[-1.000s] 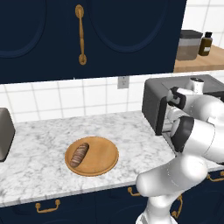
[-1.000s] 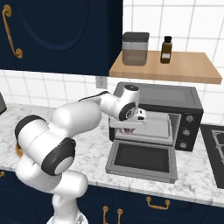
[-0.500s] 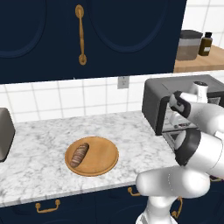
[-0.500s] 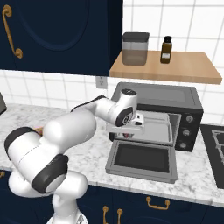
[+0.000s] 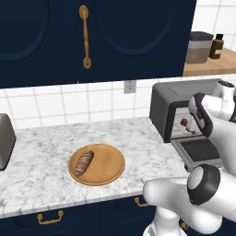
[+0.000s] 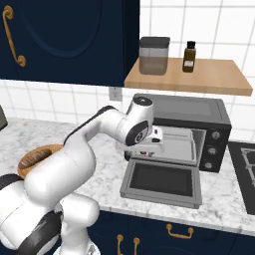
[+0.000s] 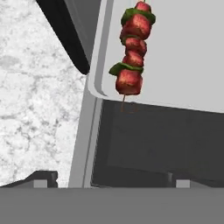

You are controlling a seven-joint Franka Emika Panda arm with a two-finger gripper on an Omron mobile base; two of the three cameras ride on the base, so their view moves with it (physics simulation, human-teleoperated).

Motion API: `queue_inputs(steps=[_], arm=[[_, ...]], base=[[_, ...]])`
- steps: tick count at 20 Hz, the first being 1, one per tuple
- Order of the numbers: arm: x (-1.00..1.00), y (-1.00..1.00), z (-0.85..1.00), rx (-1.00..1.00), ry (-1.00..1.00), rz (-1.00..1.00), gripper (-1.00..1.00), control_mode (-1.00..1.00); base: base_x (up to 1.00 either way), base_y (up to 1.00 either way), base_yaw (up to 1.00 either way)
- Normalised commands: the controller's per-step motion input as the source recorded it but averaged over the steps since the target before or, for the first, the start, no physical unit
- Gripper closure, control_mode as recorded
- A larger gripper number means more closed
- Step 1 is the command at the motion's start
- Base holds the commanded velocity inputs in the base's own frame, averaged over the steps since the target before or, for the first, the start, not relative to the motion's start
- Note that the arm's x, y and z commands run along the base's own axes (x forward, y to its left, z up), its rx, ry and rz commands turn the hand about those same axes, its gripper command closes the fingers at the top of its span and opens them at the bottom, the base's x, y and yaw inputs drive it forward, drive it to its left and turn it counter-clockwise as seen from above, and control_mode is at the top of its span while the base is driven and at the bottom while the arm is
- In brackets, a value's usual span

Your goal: Pick up the kebab skewer and baguette bread, and place them inside the toaster oven. Close the toaster oven door and start by setting the timer.

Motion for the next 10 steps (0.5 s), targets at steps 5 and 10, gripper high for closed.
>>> queue_inputs(steps=[5, 10], arm=[[-0.91, 0.90, 0.32, -0.01, -0.10, -0.14, -1.00, -1.00], [-0.63, 1.00, 0.00, 0.00, -0.07, -0.28, -1.00, -1.00]], base=[[0.00, 0.00, 0.00], [0.00, 0.00, 0.00]])
